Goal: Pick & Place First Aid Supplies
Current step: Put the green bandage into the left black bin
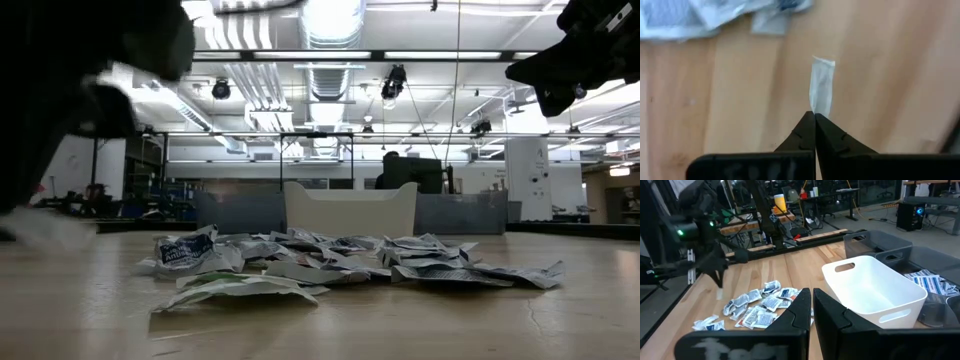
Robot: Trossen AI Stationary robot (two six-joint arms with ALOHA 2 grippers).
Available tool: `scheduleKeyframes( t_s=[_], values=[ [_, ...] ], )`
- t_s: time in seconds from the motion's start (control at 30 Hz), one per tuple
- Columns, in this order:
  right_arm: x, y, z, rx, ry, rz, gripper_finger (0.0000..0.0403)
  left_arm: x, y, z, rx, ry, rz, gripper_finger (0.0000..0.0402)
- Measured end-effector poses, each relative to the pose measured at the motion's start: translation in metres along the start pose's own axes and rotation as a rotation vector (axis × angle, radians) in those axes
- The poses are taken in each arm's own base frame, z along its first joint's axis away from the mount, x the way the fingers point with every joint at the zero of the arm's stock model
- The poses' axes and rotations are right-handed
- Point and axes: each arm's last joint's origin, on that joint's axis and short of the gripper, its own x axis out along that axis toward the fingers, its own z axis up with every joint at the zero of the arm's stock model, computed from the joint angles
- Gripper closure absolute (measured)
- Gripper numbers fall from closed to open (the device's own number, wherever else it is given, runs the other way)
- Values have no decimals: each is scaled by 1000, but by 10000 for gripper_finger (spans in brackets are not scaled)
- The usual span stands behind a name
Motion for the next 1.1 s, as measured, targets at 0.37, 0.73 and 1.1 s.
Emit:
scheduleKeyframes(
  t_s=[0.37,0.73,1.1],
  values=[
    [0,0,0,-4,0,-1,385,-72,-1,45,-22,-581,187,402],
    [0,0,0,-11,0,-1,385,-106,54,101,-15,-743,404,402],
    [0,0,0,-11,0,-2,385,-125,146,137,83,-644,670,401]
  ],
)
